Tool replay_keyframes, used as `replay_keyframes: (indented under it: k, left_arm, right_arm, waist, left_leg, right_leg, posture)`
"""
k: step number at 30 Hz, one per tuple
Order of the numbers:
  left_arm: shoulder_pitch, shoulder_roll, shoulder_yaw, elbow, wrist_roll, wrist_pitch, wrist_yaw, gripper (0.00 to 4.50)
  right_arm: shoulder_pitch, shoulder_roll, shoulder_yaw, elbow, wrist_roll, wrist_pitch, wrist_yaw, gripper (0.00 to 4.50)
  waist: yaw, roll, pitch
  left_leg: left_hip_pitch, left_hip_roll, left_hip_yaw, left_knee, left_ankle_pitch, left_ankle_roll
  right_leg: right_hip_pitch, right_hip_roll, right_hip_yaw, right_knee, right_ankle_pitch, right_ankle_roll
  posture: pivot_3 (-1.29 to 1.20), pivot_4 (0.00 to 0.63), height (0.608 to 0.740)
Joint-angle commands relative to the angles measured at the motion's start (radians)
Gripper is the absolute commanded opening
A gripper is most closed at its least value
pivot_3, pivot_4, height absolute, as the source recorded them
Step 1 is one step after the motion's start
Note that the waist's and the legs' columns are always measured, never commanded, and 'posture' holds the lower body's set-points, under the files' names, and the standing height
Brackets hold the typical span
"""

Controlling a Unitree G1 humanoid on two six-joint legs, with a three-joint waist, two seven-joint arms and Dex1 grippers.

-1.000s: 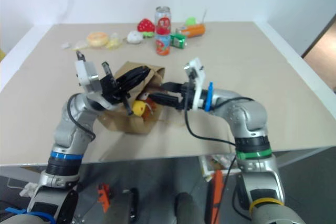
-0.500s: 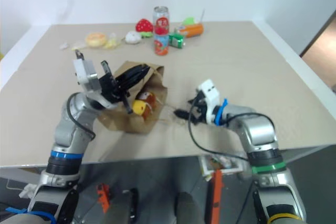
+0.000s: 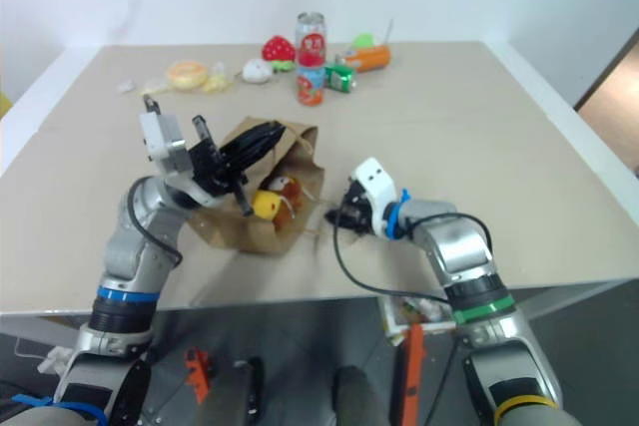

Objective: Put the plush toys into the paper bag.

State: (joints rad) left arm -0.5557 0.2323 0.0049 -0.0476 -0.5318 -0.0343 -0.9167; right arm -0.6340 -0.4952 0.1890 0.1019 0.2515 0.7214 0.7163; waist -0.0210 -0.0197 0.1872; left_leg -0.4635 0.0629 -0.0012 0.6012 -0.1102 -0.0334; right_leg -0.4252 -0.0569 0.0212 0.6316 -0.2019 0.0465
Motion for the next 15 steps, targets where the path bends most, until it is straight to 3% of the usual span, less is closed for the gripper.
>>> replay_keyframes:
  k: [1,3,9,15]
  left_arm:
    - [0.000,0.003,0.012,-0.037,-0.013,-0.001,0.007,0.00]
    - [0.003,0.004,0.012,-0.040,-0.014,-0.001,0.008,0.00]
    - [0.001,0.003,0.012,-0.033,-0.013,-0.002,0.009,0.00]
    - [-0.011,-0.024,0.040,-0.020,-0.050,0.038,0.067,0.00]
  right_arm:
    - [-0.029,-0.017,-0.024,-0.034,0.004,-0.016,0.029,0.95]
    - [-0.029,-0.025,-0.030,-0.050,0.009,-0.012,0.044,0.05]
    - [-0.062,-0.030,-0.113,-0.100,0.096,0.052,0.072,0.05]
    - [-0.086,-0.005,-0.303,-0.323,0.448,0.279,0.133,0.05]
  waist:
    - [0.000,0.000,0.000]
    - [0.000,0.000,0.000]
    - [0.000,0.000,0.000]
    - [0.000,0.000,0.000]
  left_leg:
    - [0.000,0.000,0.000,0.000,0.000,0.000]
    - [0.000,0.000,0.000,0.000,0.000,0.000]
    - [0.000,0.000,0.000,0.000,0.000,0.000]
    - [0.000,0.000,0.000,0.000,0.000,0.000]
  right_leg:
    - [0.000,0.000,0.000,0.000,0.000,0.000]
    - [0.000,0.000,0.000,0.000,0.000,0.000]
    - [0.000,0.000,0.000,0.000,0.000,0.000]
    - [0.000,0.000,0.000,0.000,0.000,0.000]
  posture:
    - [0.00,0.150,0.740]
    - [0.00,0.150,0.740]
    - [0.00,0.150,0.740]
    - [0.00,0.150,0.740]
